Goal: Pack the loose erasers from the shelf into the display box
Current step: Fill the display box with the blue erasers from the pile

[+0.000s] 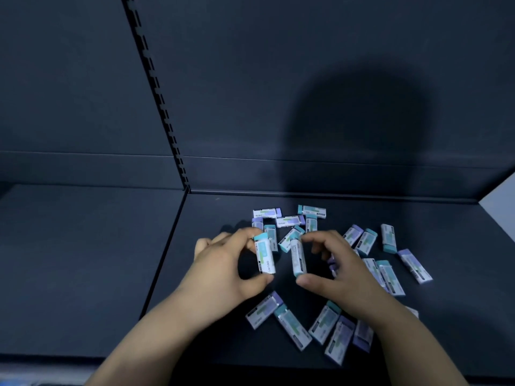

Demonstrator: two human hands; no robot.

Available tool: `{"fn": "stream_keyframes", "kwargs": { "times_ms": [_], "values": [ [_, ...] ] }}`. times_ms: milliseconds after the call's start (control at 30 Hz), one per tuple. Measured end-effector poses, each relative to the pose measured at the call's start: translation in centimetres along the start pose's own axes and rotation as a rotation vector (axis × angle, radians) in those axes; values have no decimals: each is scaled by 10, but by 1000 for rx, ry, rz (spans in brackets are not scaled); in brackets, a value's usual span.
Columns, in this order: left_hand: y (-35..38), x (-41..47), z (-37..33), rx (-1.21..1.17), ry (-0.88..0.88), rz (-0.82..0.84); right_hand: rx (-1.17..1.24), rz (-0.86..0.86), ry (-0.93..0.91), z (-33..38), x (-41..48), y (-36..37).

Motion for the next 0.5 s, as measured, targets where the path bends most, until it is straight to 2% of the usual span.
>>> {"fn": "stream_keyframes", "kwargs": {
  "times_ms": [333,500],
  "values": [
    [-9,-13,10,84,-35,-28,-221,52,-68,12,7,16],
    [-29,-37,33,112,-61,-80,-459,35,-212,53,15,36]
  ]
}}
Point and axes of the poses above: each hand's wrist, its own x-axis towards the middle knuckle, its own y-axis out of the palm, z = x × y, the point moved 8 cm from there along x, towards the middle knuckle, and after that the axes turned 11 degrees about -x, right-handed, at the moved point
